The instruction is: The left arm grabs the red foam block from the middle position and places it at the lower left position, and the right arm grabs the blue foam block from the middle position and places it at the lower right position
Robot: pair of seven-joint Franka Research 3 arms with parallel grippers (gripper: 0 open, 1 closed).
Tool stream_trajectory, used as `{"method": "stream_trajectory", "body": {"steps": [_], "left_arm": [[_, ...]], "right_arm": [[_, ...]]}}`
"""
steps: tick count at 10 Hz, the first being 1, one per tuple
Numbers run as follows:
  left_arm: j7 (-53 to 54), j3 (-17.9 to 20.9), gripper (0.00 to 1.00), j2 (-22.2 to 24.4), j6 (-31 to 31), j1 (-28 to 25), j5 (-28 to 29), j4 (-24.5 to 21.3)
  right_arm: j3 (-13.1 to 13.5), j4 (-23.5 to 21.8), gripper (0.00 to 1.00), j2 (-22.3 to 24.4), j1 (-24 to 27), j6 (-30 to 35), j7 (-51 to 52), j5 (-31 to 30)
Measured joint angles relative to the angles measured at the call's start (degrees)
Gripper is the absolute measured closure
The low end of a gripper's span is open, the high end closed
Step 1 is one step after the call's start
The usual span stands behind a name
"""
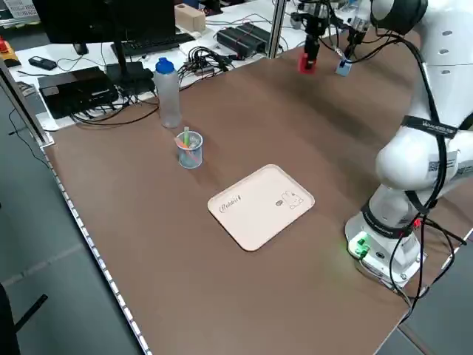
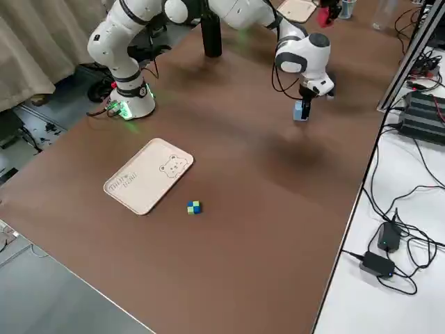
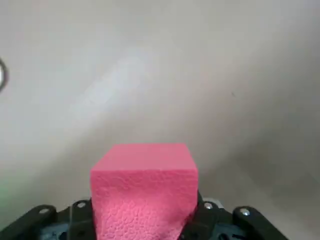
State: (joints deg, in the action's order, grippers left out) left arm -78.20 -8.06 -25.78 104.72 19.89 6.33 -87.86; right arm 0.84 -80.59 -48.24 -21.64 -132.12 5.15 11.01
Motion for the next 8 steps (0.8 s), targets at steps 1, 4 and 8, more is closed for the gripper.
{"method": "stream_trajectory", "body": {"steps": [1,4,8], "left_arm": [[2.81,0.02,0.39,1.38,-2.29,-2.49,0.0,-0.47],[14.31,0.06,0.39,8.13,-6.38,-13.39,0.0,-7.15],[15.87,1.34,0.39,14.3,0.81,-22.88,-0.4,-20.59]], "right_arm": [[0.02,-0.01,0.23,-0.01,0.0,0.0,0.0,-0.04],[0.15,0.1,0.42,0.06,0.0,0.06,0.0,-0.13],[1.13,1.87,0.48,2.17,0.99,8.44,-0.06,-0.13]]}}
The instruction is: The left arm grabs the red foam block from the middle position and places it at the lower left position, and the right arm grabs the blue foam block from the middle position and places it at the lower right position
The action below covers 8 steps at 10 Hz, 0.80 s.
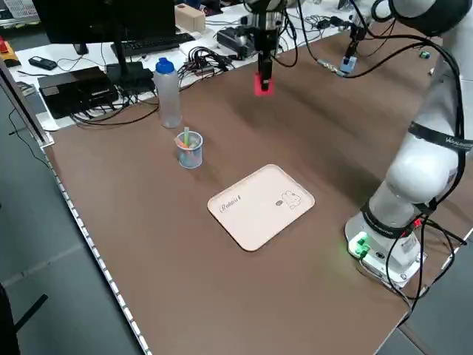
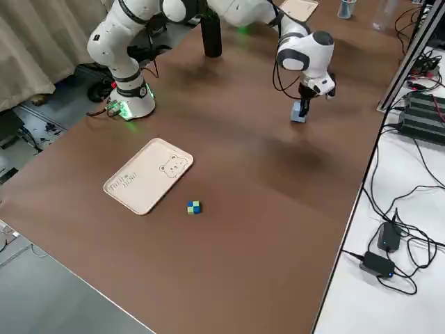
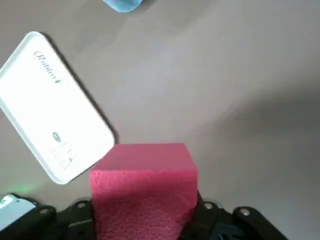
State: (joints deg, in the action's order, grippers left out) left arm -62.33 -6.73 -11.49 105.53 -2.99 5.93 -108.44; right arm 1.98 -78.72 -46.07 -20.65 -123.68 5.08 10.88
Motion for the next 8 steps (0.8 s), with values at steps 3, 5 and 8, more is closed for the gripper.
{"method": "stream_trajectory", "body": {"steps": [3,5,8], "left_arm": [[-1.63,10.0,0.39,0.98,4.75,-0.1,-1.68,-7.99],[-4.98,14.28,0.39,1.29,6.94,-0.2,-1.77,-12.04],[-15.1,15.13,0.39,3.34,9.23,-0.23,-1.91,-19.69]], "right_arm": [[0.42,2.53,0.48,5.1,4.04,11.3,-0.06,0.01],[1.49,3.71,0.48,9.51,7.82,20.87,-0.08,-0.15],[2.94,3.81,0.48,14.57,14.89,29.7,1.07,-0.21]]}}
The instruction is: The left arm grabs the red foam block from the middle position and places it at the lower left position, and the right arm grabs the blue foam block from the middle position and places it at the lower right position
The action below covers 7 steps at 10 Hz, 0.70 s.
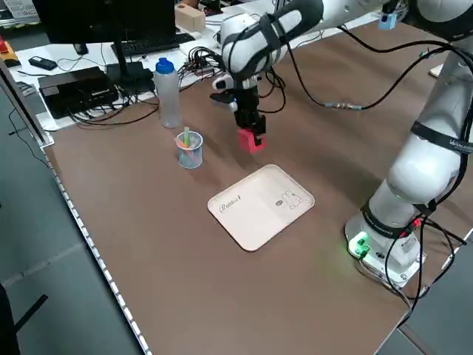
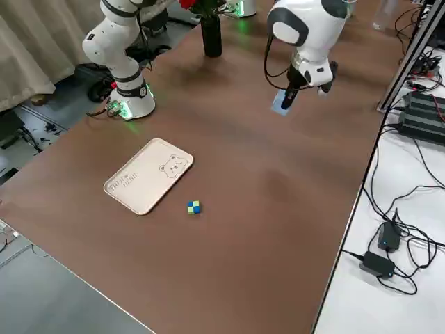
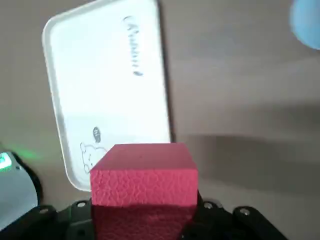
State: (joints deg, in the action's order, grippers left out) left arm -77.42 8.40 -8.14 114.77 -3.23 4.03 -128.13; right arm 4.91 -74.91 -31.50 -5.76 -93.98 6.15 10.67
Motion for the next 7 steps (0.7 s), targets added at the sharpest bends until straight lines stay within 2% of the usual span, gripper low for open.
{"method": "stream_trajectory", "body": {"steps": [2,5,7], "left_arm": [[-2.65,0.0,0.39,0.39,3.65,0.02,0.0,-6.66],[-7.03,0.0,0.39,0.19,13.88,0.08,0.12,-17.18],[-7.14,0.0,0.39,-0.71,17.65,0.08,0.4,-19.74]], "right_arm": [[0.1,0.04,0.48,1.96,2.35,3.71,3.62,-1.74],[0.32,0.07,0.48,5.74,5.82,8.61,4.76,-4.52],[0.39,-0.03,0.48,7.26,8.69,12.1,5.63,-5.44]]}}
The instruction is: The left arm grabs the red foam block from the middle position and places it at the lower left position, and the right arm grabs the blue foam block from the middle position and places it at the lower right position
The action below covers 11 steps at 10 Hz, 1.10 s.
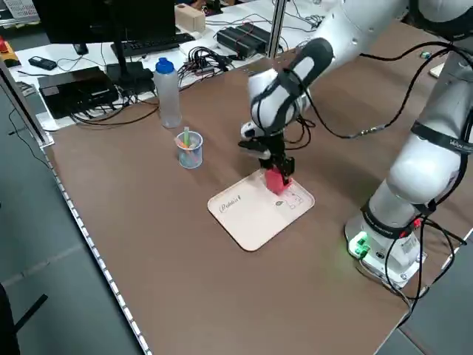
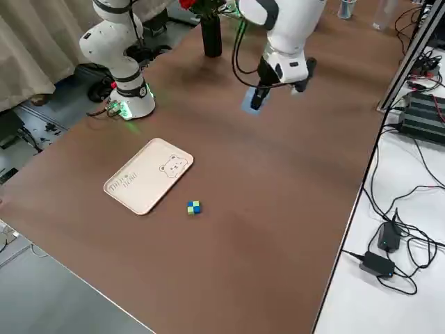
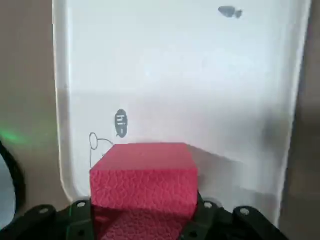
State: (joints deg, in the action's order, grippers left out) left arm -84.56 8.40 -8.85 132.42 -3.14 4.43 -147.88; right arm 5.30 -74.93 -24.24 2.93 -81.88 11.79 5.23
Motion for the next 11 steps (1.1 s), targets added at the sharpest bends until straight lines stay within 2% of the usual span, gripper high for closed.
{"method": "stream_trajectory", "body": {"steps": [2,3,4,5,8,11], "left_arm": [[-0.06,-0.01,0.37,0.1,0.0,0.05,0.11,-0.04],[-0.7,-0.09,0.25,-0.19,0.37,0.14,0.13,-0.09],[-1.36,-0.4,0.09,-0.73,0.4,0.25,0.14,-0.09],[-1.57,-1.05,0.0,-1.07,-0.36,0.29,0.39,-0.09],[-2.18,-2.38,0.0,-0.8,-4.11,0.65,1.07,0.24],[-2.46,-2.38,0.0,2.47,-9.31,1.27,2.53,0.87]], "right_arm": [[0.03,-0.66,0.48,0.02,3.11,2.16,3.28,-0.12],[0.06,-1.7,0.48,0.03,4.74,2.86,5.31,-0.15],[0.19,-3.32,0.48,0.07,6.05,3.0,6.35,-0.17],[0.67,-5.07,0.48,0.07,6.57,3.0,6.77,-0.55],[1.94,-10.62,0.48,1.64,7.64,2.35,7.15,-4.64],[2.11,-18.1,0.48,4.5,11.93,-4.1,9.5,-5.21]]}}
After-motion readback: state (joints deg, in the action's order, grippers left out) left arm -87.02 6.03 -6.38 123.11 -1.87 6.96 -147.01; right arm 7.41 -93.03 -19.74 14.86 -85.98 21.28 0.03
